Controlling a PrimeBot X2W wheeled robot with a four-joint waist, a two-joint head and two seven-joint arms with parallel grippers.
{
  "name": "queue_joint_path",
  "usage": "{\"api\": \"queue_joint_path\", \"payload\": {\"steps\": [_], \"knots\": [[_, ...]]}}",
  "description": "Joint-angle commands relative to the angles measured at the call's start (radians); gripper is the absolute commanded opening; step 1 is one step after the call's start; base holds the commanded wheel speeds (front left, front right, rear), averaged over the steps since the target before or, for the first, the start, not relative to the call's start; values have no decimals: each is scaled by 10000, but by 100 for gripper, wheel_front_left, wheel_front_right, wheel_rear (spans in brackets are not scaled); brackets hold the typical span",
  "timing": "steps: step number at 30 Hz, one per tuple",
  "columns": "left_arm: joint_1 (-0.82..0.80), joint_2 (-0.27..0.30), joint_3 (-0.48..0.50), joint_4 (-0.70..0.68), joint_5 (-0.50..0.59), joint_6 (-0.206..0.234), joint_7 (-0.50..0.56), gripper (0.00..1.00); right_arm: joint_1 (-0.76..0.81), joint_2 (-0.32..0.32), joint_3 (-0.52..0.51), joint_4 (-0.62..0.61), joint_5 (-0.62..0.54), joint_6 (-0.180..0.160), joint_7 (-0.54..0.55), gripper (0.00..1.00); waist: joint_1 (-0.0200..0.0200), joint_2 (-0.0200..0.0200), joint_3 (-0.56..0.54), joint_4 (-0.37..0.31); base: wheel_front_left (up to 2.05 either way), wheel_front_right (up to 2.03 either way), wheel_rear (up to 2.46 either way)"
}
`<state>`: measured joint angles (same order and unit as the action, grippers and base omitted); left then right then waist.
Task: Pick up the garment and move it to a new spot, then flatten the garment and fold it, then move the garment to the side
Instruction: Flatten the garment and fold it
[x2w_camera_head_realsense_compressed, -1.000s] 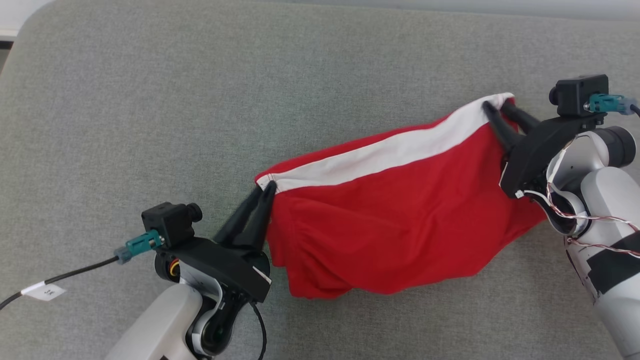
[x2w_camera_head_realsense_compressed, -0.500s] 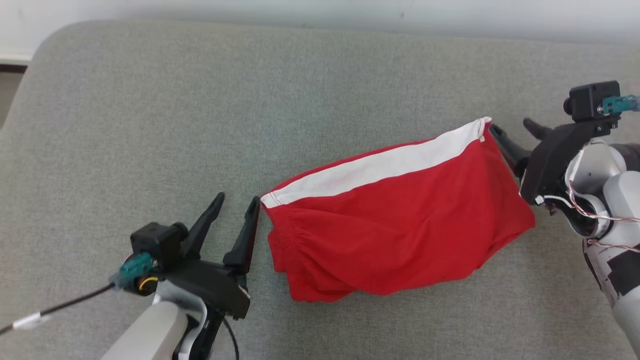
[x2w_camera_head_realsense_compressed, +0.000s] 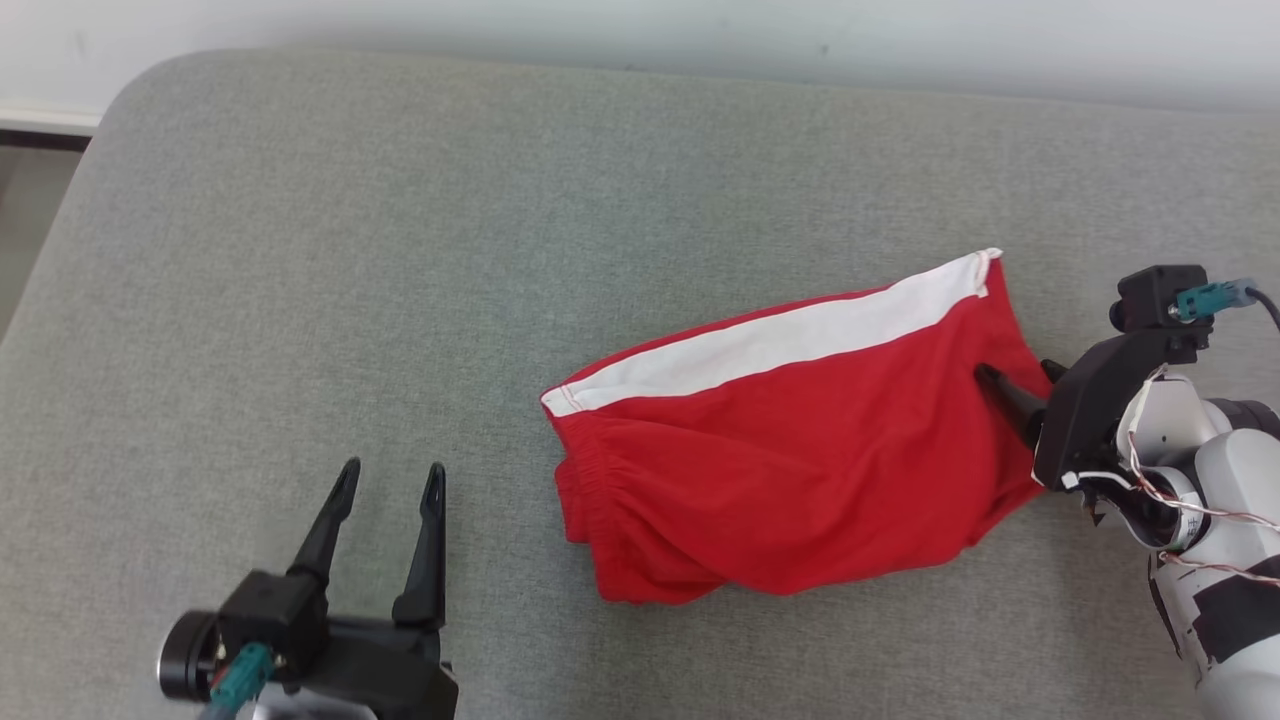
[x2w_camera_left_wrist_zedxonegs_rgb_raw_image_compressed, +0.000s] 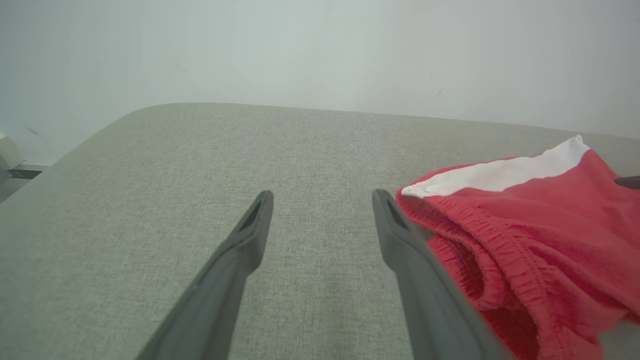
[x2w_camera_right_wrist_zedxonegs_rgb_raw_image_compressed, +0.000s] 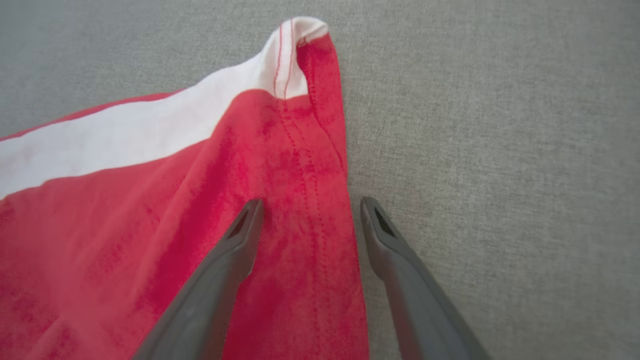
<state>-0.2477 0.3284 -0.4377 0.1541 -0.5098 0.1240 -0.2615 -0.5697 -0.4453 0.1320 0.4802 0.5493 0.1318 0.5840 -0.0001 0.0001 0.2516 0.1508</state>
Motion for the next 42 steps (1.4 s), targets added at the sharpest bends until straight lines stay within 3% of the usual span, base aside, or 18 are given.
{"api": "queue_joint_path", "payload": {"steps": [1, 9, 16, 18, 19, 20, 31, 35, 42], "knots": [[317, -138, 203, -73, 193, 22, -39, 100, 130, 138, -92, -53, -205, -27, 111, 100, 1, -1, 129, 119, 0, 0, 0], [1126, -784, 865, -41, 845, -363, -41, 100, 692, 671, -539, -101, -1040, -25, 733, 100, 1, -1, 319, 391, 0, 0, 0], [1406, -1178, 1297, 96, 1239, -724, -41, 100, 1381, 1190, -535, -315, -1374, 0, 2018, 100, 1, -1, 329, 410, 0, 0, 0], [1429, -1268, 1375, 173, 1319, -849, -41, 100, 1491, 1256, -575, -483, -1455, 0, 2183, 50, 1, -1, 349, 388, 0, 0, 0], [1389, -1337, 1451, 236, 1367, -960, -42, 100, 1520, 1203, -666, -608, -1663, -2, 2178, 6, 1, -1, 387, 379, 0, 0, 0], [1357, -1384, 1488, 262, 1408, -978, -42, 100, 1498, 1193, -741, -661, -1762, -2, 2068, 0, 1, -1, 408, 376, 0, 0, 0], [1336, -1733, 1879, 540, 1777, -1401, -42, 100, 1406, 1119, -2372, -1190, -3048, -37, 1053, 0, 1, -1, 202, 217, 0, 0, 0], [1434, -1817, 2000, 580, 1887, -1495, -42, 100, 1821, 1209, -3538, -1770, -3634, -30, 951, 0, 1, -1, 26, 108, 0, 0, 0], [1532, -1930, 2149, 662, 1964, -1630, -42, 100, 2722, 1301, -4699, -2966, -4047, -28, 1015, 0, 1, -1, -169, -89, 0, 0, 0]]}}
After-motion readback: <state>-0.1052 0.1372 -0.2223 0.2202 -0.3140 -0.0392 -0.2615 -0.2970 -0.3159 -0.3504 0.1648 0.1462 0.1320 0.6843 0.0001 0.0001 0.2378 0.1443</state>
